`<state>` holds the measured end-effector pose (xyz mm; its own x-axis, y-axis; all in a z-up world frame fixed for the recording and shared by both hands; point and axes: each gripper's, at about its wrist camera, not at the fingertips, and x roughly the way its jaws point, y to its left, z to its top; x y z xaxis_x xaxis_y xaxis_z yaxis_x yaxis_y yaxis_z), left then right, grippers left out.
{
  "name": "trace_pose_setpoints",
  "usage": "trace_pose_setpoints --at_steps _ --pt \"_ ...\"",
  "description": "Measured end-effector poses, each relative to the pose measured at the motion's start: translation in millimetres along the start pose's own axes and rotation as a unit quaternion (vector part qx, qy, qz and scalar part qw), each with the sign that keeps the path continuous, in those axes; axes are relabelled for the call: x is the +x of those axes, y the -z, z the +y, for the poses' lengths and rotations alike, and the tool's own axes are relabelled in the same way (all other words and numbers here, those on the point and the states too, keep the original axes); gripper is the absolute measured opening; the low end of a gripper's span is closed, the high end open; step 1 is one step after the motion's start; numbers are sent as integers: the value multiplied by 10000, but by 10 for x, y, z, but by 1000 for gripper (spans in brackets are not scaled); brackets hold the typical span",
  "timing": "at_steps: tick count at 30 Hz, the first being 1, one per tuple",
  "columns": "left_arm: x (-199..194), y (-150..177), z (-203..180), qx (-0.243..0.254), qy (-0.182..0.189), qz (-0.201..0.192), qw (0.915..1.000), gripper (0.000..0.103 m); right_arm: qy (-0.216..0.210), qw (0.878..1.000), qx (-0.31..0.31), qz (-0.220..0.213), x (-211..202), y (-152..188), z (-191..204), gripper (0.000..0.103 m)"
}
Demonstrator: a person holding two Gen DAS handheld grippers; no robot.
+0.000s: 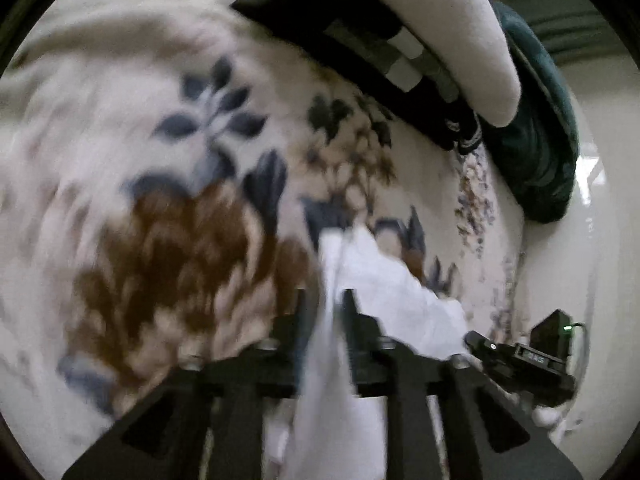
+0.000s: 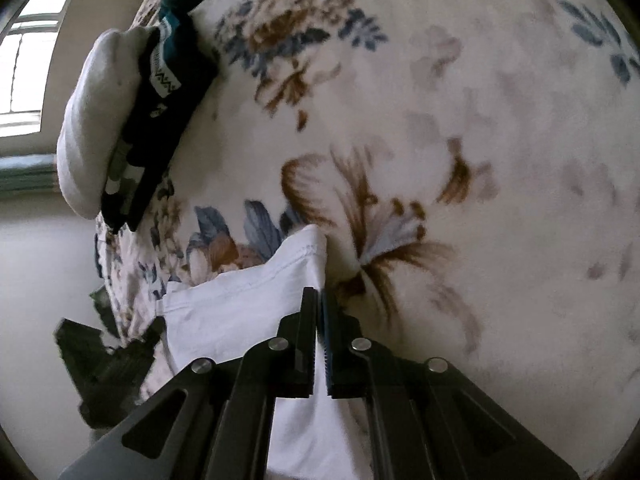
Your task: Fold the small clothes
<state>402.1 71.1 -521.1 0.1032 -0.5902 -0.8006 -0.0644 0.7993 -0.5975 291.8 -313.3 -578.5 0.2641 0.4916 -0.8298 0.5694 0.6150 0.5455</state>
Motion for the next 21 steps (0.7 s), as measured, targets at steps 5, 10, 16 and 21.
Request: trace_pose_setpoints --at_steps 5,10,16,21 --pt "-342 637 128 -285 189 29 9994 49 -269 9992 40 298 -250 357 -197 47" --pt "-256 1171 96 -72 185 387 9991 49 -219 9951 -308 919 -264 891 -314 47" --pt "-49 1314 -63 517 -248 200 9982 40 208 9868 -1012 1246 39 1178 -226 47" --pt "-107 1341 -231 899 -440 59 9950 10 571 9805 -1555 1056 128 1165 -4 11"
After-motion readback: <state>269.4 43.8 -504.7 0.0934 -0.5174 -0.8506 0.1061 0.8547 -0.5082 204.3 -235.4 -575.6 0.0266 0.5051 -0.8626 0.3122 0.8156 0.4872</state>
